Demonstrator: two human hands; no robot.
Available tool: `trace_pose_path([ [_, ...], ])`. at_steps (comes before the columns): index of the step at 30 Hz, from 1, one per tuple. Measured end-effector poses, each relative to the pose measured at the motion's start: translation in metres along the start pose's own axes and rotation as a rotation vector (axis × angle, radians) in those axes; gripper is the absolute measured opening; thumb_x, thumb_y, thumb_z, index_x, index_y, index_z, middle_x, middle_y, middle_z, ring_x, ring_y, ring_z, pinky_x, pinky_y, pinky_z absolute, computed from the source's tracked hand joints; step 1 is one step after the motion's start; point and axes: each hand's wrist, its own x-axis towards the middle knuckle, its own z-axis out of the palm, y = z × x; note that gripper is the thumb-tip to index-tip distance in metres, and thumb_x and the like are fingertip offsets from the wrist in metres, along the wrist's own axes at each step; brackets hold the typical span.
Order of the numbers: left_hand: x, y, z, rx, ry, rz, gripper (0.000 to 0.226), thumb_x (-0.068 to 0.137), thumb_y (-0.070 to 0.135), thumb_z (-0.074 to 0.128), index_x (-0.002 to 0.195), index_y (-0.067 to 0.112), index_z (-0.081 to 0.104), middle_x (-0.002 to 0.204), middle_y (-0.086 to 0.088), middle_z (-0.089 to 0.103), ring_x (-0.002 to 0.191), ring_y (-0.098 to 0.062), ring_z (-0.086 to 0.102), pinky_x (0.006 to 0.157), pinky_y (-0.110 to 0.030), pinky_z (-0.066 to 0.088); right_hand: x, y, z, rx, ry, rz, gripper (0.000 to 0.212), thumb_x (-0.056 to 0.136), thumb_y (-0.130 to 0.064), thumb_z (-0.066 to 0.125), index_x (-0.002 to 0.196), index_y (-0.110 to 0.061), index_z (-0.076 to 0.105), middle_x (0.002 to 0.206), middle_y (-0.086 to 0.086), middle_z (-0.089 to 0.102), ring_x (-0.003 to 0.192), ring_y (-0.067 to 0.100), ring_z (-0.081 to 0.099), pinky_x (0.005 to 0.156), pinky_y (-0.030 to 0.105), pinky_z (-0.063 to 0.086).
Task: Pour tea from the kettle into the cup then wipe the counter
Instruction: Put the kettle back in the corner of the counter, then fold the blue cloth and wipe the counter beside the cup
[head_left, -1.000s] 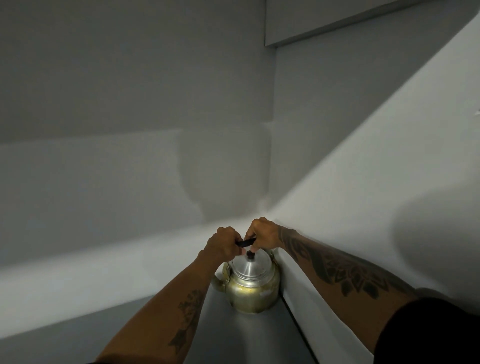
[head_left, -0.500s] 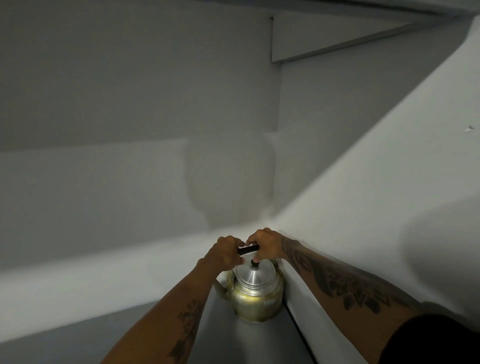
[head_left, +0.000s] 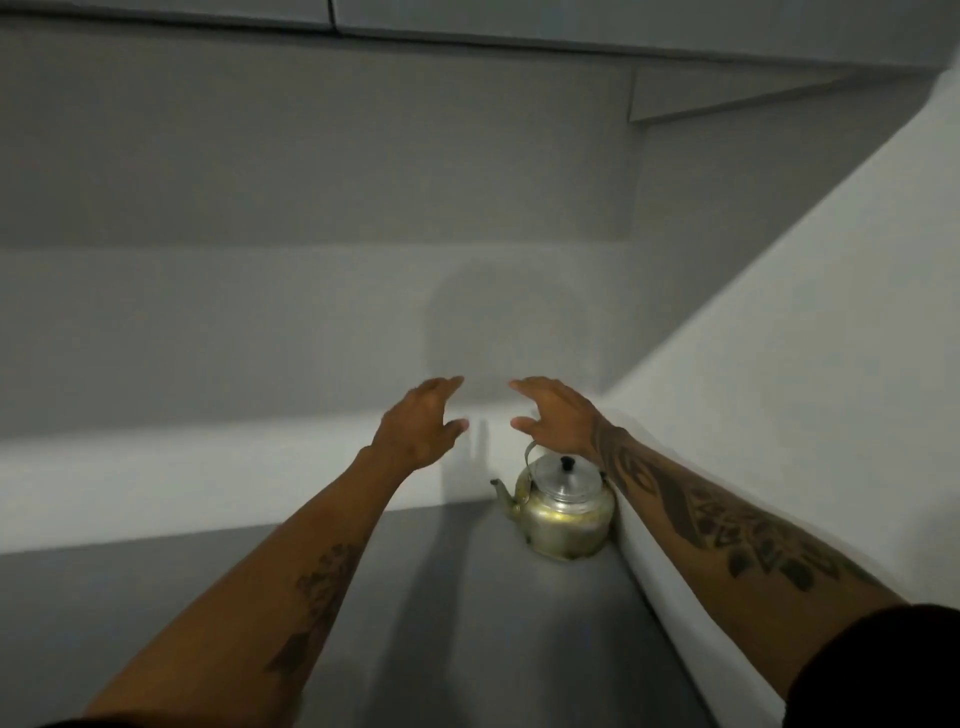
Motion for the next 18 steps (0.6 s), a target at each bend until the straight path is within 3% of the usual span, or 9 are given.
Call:
trace_pose_path([
  [7,-0.137,-0.083,-0.052,0.173,0.106,-0.015,0.069,0.091,0.039,0.053,0.15,0.02,0.022,0.158,-0.013,0.024,0.147,-0.032,0.018,0.116,-0.051,0.022,-0.056,-0.16,0.061,0.044,0.012,-0.149,0.063,0.095,-0.042,0.049,0.15,-0.024,0.025,0.158,0.006,0.028,0.145,0.025,0.024,0.119,0.044,0.021],
  [13,-0.294,-0.19,-0.071,0.169,0.045,-0.285,0.068,0.094,0.038,0.049,0.151,0.018,0.016,0.159,-0.014,0.017,0.148,-0.034,0.012,0.117,-0.055,0.019,-0.098,-0.327,0.147,0.097,-0.147,-0.286,0.062,0.095,-0.042,0.048,0.15,-0.026,0.024,0.16,0.005,0.022,0.147,0.026,0.019,0.12,0.045,0.015],
  [18,-0.398,-0.245,-0.065,0.148,-0.057,-0.529,0.068,0.093,0.037,0.047,0.149,0.012,0.018,0.158,-0.015,0.017,0.147,-0.034,0.013,0.114,-0.054,0.02,-0.12,-0.425,0.211,0.104,-0.228,-0.359,0.06,0.094,-0.039,0.049,0.149,-0.022,0.03,0.157,0.01,0.028,0.144,0.028,0.026,0.119,0.041,0.018],
])
